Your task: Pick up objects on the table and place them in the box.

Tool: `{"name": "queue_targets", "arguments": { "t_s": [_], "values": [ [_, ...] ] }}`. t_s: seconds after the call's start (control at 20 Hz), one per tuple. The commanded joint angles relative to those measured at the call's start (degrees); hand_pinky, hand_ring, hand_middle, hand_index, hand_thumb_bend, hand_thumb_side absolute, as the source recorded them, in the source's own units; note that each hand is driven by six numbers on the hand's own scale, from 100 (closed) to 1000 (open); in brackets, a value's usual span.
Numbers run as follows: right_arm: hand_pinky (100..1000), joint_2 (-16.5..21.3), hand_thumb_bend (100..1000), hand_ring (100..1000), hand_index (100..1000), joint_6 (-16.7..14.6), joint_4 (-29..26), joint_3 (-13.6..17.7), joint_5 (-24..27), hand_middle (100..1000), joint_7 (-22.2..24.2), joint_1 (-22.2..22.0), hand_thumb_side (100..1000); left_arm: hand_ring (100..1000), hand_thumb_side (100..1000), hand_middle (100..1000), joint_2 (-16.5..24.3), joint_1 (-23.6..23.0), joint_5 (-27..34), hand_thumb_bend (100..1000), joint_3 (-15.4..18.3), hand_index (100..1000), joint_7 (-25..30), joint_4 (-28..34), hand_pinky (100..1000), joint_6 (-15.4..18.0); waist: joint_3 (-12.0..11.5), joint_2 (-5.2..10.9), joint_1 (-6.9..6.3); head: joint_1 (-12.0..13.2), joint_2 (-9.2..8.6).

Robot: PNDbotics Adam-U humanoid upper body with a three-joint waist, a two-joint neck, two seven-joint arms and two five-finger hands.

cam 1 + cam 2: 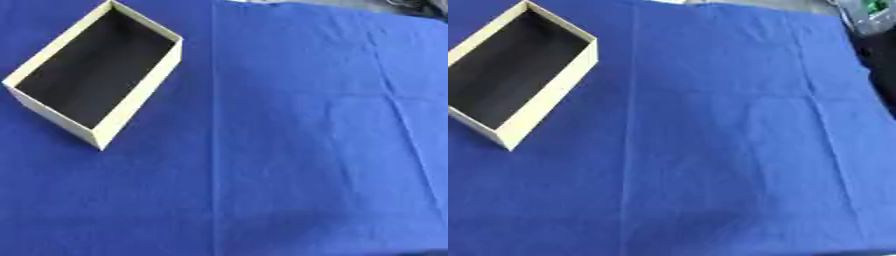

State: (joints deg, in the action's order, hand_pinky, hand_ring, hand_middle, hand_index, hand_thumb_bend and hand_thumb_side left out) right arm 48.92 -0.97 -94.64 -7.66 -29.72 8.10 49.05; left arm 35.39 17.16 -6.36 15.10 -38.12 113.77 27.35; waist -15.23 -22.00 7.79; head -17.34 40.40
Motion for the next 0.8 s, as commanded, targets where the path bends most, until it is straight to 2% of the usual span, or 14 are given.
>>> {"name": "queue_targets", "arguments": {
  "t_s": [0.05, 0.5, 0.8],
  "values": [
    [536, -2.63, 114, 545, 526, 1.91, -5.11, -1.32, -1.48, 451, 2.15, 2.25, 100, 544, 258, 577, 0.98, 0.55, 0.44, 295, 0.12, 584, -0.19, 0.82, 729, 0.6, -0.15, 1.55, -0.85, 0.76, 0.5],
    [508, -14.54, 100, 532, 521, 8.67, -16.86, -7.37, -3.07, 443, 8.85, 6.07, 100, 544, 259, 578, 0.83, 0.71, 0.74, 297, 0.12, 584, 0.06, 0.82, 729, 0.63, -1.04, 1.68, -0.51, 1.8, 0.85],
    [455, -23.17, 100, 527, 518, 10.97, -19.35, -9.17, -4.89, 437, 13.94, 6.96, 100, 544, 258, 578, 0.93, 0.85, 0.78, 300, 0.16, 585, -0.03, 0.82, 729, 0.66, -1.29, 1.89, -0.28, 1.54, 0.9]
  ]
}}
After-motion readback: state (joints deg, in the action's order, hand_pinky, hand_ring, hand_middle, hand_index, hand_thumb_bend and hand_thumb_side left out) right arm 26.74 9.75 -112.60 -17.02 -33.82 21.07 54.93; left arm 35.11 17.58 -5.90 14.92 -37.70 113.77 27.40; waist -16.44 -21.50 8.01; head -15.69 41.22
